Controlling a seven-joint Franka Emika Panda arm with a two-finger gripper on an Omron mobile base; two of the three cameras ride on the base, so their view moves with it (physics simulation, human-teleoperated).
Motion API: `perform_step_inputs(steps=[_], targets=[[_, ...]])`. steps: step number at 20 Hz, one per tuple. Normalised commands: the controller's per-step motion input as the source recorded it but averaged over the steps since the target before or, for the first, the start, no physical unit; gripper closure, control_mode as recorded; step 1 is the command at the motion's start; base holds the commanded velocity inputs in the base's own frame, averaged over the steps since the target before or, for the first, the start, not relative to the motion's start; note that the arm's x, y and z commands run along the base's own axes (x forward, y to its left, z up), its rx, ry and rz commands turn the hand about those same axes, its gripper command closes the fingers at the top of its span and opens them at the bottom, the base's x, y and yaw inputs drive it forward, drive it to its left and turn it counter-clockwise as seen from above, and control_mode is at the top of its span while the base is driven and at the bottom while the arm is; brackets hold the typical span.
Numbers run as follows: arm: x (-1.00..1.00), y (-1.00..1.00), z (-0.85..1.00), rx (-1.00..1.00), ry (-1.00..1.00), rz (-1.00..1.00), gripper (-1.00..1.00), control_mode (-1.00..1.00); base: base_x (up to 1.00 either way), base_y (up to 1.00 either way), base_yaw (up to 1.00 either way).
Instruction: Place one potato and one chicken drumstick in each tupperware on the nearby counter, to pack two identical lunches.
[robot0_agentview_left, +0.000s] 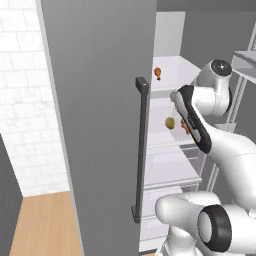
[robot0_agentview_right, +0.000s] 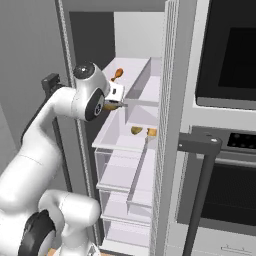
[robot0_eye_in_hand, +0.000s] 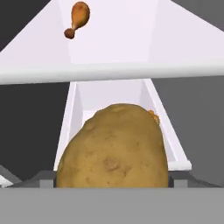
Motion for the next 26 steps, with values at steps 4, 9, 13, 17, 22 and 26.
perform_step_inputs(steps=[4,9,13,17,22,26], targets=[[-1.0,0.29,-0.49,-0.07,0.0,0.02,1.0,-1.0,0.0,0.0,0.0],[-1.0,0.38,-0.65,-0.14,0.0,0.06,1.0,-1.0,0.0,0.0,0.0],[-0.25,0.05,-0.15,-0.03,0.0,0.0,1.0,1.0,-0.75,-0.07,0.0],[0.0,0.0,0.0,0.0,0.0,0.0,1.0,1.0,-1.0,-0.74,-0.16],[0.0,0.0,0.0,0.0,0.0,0.0,1.0,1.0,-0.73,-1.0,-0.23],[0.0,0.0,0.0,0.0,0.0,0.0,1.0,1.0,-0.16,-1.0,-0.32]])
